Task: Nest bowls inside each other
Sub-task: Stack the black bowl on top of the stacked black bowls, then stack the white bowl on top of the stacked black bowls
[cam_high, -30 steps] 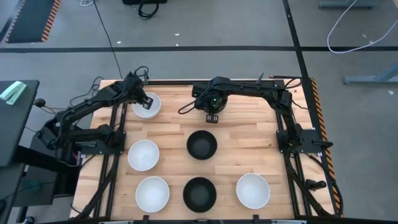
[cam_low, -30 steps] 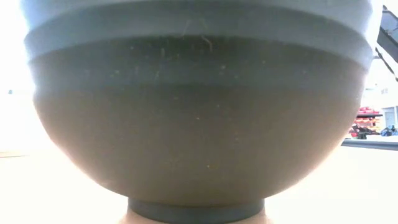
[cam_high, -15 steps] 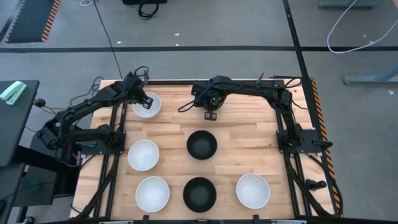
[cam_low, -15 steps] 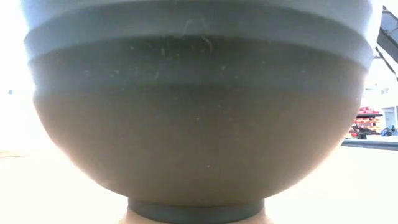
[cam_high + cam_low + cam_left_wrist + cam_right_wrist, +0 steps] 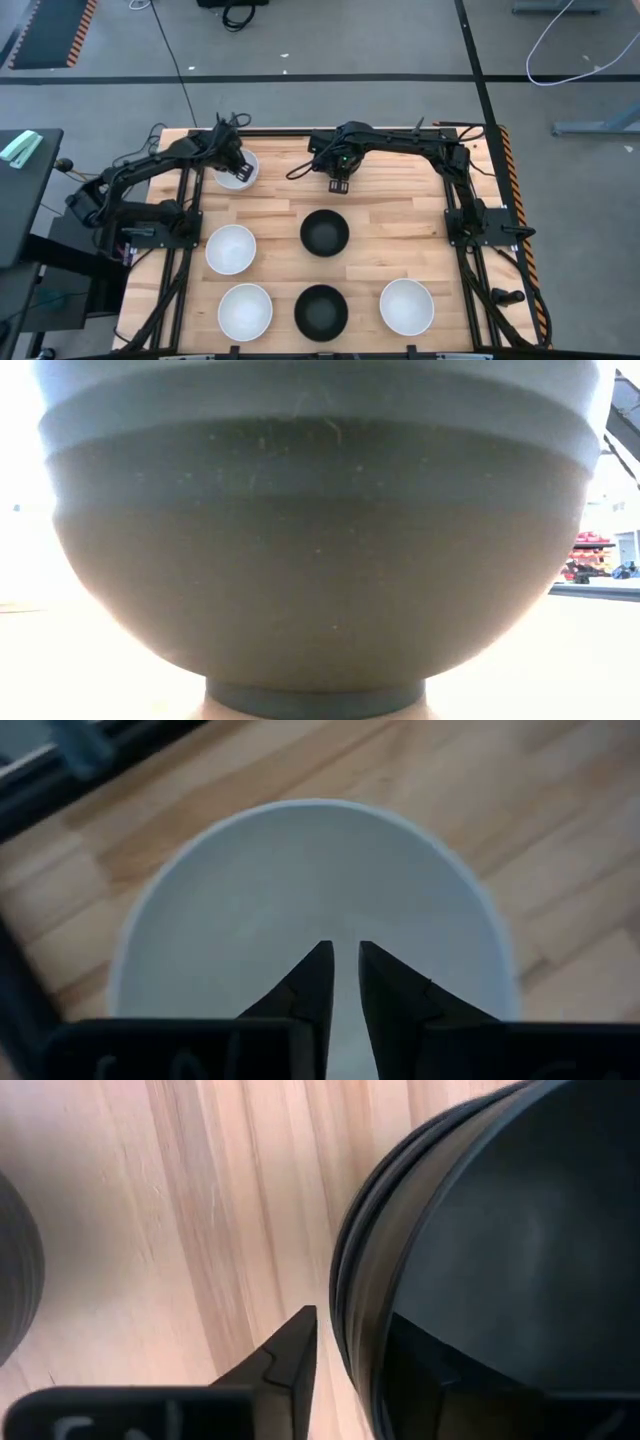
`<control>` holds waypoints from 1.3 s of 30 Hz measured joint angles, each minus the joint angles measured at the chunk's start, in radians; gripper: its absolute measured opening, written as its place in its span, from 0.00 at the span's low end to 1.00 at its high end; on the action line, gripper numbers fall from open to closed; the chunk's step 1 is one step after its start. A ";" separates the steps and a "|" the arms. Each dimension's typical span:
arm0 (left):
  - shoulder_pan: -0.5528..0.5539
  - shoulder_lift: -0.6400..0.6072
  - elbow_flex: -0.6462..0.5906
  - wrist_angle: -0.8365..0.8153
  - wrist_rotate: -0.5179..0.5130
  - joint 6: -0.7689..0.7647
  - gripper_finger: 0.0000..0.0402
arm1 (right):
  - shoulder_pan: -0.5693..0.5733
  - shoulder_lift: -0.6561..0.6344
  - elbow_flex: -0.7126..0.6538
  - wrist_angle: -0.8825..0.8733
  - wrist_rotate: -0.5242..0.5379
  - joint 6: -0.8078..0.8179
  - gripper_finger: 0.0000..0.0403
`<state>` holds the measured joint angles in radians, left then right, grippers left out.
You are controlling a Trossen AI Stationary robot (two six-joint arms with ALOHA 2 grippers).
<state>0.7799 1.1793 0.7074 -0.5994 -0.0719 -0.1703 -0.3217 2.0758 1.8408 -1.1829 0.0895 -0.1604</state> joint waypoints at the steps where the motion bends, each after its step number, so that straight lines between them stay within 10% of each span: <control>1: -0.016 0.000 0.000 0.003 0.009 -0.001 0.16 | 0.003 0.000 0.000 -0.006 0.000 0.000 0.27; 20: -0.160 -0.008 0.000 -0.028 0.002 -0.074 0.23 | 0.085 -0.293 0.001 -0.030 0.073 0.069 0.29; 39: -0.240 0.007 0.001 -0.145 -0.058 -0.108 0.25 | 0.118 -0.304 0.001 -0.041 0.098 0.090 0.29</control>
<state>0.5395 1.1861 0.7086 -0.7440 -0.1299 -0.2782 -0.2039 1.7714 1.8420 -1.2243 0.1871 -0.0700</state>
